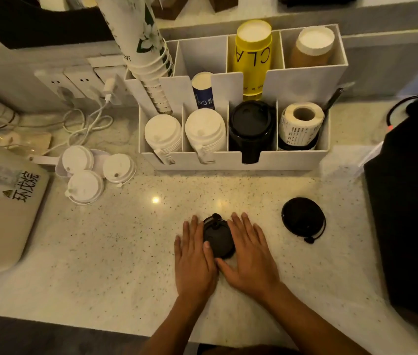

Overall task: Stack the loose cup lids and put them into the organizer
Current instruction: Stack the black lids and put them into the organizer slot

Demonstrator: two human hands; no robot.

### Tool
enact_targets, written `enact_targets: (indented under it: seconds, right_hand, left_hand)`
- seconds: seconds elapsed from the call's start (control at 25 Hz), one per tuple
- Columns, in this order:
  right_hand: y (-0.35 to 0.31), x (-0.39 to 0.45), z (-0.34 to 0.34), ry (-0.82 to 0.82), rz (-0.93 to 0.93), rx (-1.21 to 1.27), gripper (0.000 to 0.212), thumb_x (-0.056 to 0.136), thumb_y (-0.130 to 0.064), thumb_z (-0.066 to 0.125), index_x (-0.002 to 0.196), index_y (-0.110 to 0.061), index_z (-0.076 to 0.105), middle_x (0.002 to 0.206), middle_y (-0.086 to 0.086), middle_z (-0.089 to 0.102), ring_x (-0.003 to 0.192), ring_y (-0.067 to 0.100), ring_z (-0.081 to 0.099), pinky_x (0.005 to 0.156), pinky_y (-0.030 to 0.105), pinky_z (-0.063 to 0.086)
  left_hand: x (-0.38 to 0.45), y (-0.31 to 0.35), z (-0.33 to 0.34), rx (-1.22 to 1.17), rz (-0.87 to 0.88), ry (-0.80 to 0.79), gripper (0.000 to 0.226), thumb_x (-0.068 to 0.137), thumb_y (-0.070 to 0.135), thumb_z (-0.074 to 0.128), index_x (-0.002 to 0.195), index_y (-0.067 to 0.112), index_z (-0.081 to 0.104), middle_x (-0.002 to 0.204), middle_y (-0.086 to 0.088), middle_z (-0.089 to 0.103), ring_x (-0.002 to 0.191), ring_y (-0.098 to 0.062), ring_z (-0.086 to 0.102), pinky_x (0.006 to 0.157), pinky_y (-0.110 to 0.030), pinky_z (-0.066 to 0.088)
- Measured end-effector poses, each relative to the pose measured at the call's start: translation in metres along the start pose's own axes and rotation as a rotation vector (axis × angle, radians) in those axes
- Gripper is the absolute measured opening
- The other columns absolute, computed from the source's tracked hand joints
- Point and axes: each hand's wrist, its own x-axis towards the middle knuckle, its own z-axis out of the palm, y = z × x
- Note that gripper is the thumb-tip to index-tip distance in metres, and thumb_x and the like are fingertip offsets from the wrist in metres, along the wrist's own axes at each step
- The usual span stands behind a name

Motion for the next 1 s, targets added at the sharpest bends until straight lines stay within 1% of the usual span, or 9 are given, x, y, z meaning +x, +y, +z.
enact_targets:
  seconds: [0.12, 0.24, 0.44, 0.64, 0.72, 0.8, 0.84, 0.96, 1.0]
  right_hand:
    - [0.0, 0.002, 0.0, 0.004, 0.005, -0.007, 0.099, 0.086, -0.071, 0.047, 0.159, -0.023, -0.001, 0.167, 0.0, 0.007, 0.155, 0.016, -0.003, 0.124, 0.037, 0.001]
    - [0.0, 0.001, -0.001, 0.003, 0.005, -0.006, 0.097, 0.087, -0.07, 0.047, 0.159, -0.02, 0.006, 0.168, 0.002, 0.01, 0.156, 0.017, -0.001, 0.124, 0.039, 0.003]
    - [-0.003, 0.002, -0.007, -0.029, 0.008, 0.017, 0.093, 0.088, -0.072, 0.041, 0.159, -0.019, 0.01, 0.168, -0.001, 0.009, 0.155, 0.015, -0.006, 0.126, 0.041, 0.005]
    - [-0.011, 0.002, -0.019, -0.105, 0.031, 0.069, 0.095, 0.09, -0.069, 0.041, 0.159, -0.019, 0.001, 0.169, 0.002, 0.004, 0.153, 0.015, -0.009, 0.123, 0.035, -0.007]
    - [-0.016, -0.004, -0.024, -0.126, 0.022, 0.048, 0.091, 0.093, -0.062, 0.043, 0.159, -0.022, -0.006, 0.169, 0.004, -0.001, 0.155, 0.02, -0.007, 0.125, 0.039, -0.003]
    - [-0.017, -0.017, -0.028, -0.141, -0.007, 0.003, 0.086, 0.096, -0.055, 0.044, 0.158, -0.024, -0.006, 0.169, 0.005, -0.002, 0.155, 0.024, -0.007, 0.126, 0.045, 0.007]
    - [-0.015, -0.024, -0.032, -0.113, -0.011, -0.025, 0.083, 0.096, -0.053, 0.045, 0.159, -0.023, 0.0, 0.169, 0.005, 0.002, 0.155, 0.026, -0.003, 0.126, 0.046, 0.013]
    - [0.003, -0.036, -0.054, 0.083, 0.002, -0.138, 0.069, 0.094, -0.044, 0.056, 0.153, -0.018, 0.035, 0.163, 0.011, 0.031, 0.151, 0.035, 0.023, 0.118, 0.045, 0.024]
    - [0.012, -0.036, -0.065, 0.119, 0.013, -0.175, 0.065, 0.093, -0.043, 0.06, 0.15, -0.017, 0.041, 0.16, 0.012, 0.036, 0.149, 0.037, 0.028, 0.116, 0.045, 0.025]
  left_hand:
    - [0.0, -0.001, 0.001, 0.022, -0.002, 0.001, 0.055, 0.104, 0.039, 0.001, 0.158, 0.032, 0.002, 0.169, 0.009, 0.005, 0.155, -0.006, -0.006, 0.125, -0.033, -0.005]
    - [0.001, -0.001, 0.002, 0.032, -0.001, 0.001, 0.054, 0.103, 0.041, -0.002, 0.157, 0.034, -0.003, 0.169, 0.011, 0.003, 0.155, -0.006, -0.006, 0.126, -0.035, -0.002]
    - [0.0, -0.002, 0.003, 0.018, 0.002, 0.01, 0.058, 0.103, 0.044, -0.003, 0.159, 0.03, 0.004, 0.169, 0.011, 0.007, 0.154, -0.003, -0.006, 0.127, -0.04, 0.004]
    - [0.0, -0.002, 0.003, -0.004, -0.004, 0.027, 0.055, 0.105, 0.041, 0.004, 0.159, 0.03, 0.009, 0.168, 0.01, 0.013, 0.153, 0.0, -0.005, 0.126, -0.035, -0.001]
    - [0.001, -0.002, 0.002, -0.026, -0.004, 0.029, 0.056, 0.105, 0.041, 0.005, 0.159, 0.029, 0.01, 0.168, 0.009, 0.015, 0.154, -0.003, -0.002, 0.127, -0.036, 0.0]
    - [0.0, -0.002, 0.002, -0.031, 0.0, 0.033, 0.057, 0.105, 0.042, 0.006, 0.16, 0.027, 0.011, 0.168, 0.007, 0.018, 0.155, -0.005, 0.001, 0.127, -0.038, 0.003]
    - [0.0, -0.002, 0.002, -0.027, 0.004, 0.037, 0.057, 0.105, 0.042, 0.006, 0.16, 0.026, 0.011, 0.168, 0.006, 0.019, 0.155, -0.007, 0.002, 0.127, -0.039, 0.004]
    - [-0.001, -0.002, 0.001, -0.036, 0.012, 0.042, 0.057, 0.105, 0.043, 0.008, 0.159, 0.025, 0.013, 0.167, 0.005, 0.021, 0.155, -0.009, 0.005, 0.127, -0.039, 0.005]
    - [-0.001, -0.002, 0.001, -0.045, 0.016, 0.044, 0.057, 0.105, 0.043, 0.009, 0.159, 0.025, 0.013, 0.167, 0.005, 0.021, 0.155, -0.009, 0.005, 0.127, -0.039, 0.004]
